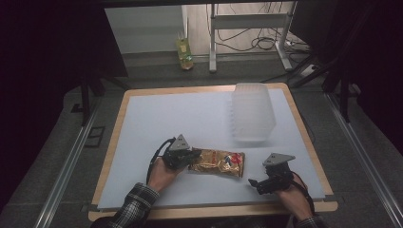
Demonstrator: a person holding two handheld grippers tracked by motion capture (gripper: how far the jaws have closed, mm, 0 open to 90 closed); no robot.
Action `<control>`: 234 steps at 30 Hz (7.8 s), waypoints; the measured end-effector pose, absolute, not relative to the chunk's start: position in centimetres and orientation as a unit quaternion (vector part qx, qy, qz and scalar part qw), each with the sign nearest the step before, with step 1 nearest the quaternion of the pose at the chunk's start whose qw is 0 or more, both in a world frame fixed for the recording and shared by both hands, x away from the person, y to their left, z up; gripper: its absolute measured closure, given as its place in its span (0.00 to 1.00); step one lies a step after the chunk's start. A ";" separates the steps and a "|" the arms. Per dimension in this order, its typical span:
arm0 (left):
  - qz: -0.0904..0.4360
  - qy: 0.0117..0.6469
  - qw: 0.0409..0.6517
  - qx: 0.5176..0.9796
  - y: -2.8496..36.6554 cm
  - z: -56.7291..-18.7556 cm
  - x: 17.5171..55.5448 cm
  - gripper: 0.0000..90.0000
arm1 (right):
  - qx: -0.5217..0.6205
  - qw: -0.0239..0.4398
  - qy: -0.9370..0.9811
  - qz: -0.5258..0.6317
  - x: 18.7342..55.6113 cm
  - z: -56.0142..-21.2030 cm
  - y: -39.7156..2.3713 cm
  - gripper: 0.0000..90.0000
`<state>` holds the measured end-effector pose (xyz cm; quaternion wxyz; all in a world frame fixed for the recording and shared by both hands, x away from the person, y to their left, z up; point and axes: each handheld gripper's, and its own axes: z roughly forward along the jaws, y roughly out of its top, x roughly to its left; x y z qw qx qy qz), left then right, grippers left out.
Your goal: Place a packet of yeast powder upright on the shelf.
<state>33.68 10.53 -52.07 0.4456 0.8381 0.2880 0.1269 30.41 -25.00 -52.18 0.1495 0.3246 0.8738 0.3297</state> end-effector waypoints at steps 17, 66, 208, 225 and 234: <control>0.123 0.290 0.421 0.850 10.9 -53.4 33.7 1.00 | 0.322 0.149 0.874 0.333 30.4 -52.1 -25.1 0.01; 0.101 0.319 0.449 0.828 13.2 -54.3 31.7 1.00 | 0.371 -0.040 0.862 0.344 39.0 -50.2 -16.2 0.06; 0.171 0.295 0.393 0.854 13.7 -53.7 29.2 0.05 | 0.110 0.210 0.918 0.317 51.2 -31.1 -26.4 0.86; 0.172 0.287 0.390 0.858 13.7 -53.8 29.1 0.05 | 0.059 0.169 0.935 0.307 53.3 -33.4 -25.2 0.87; 0.172 0.285 0.390 0.859 13.7 -53.8 29.1 0.05 | 0.049 0.135 0.952 0.272 54.1 -36.0 -24.4 0.87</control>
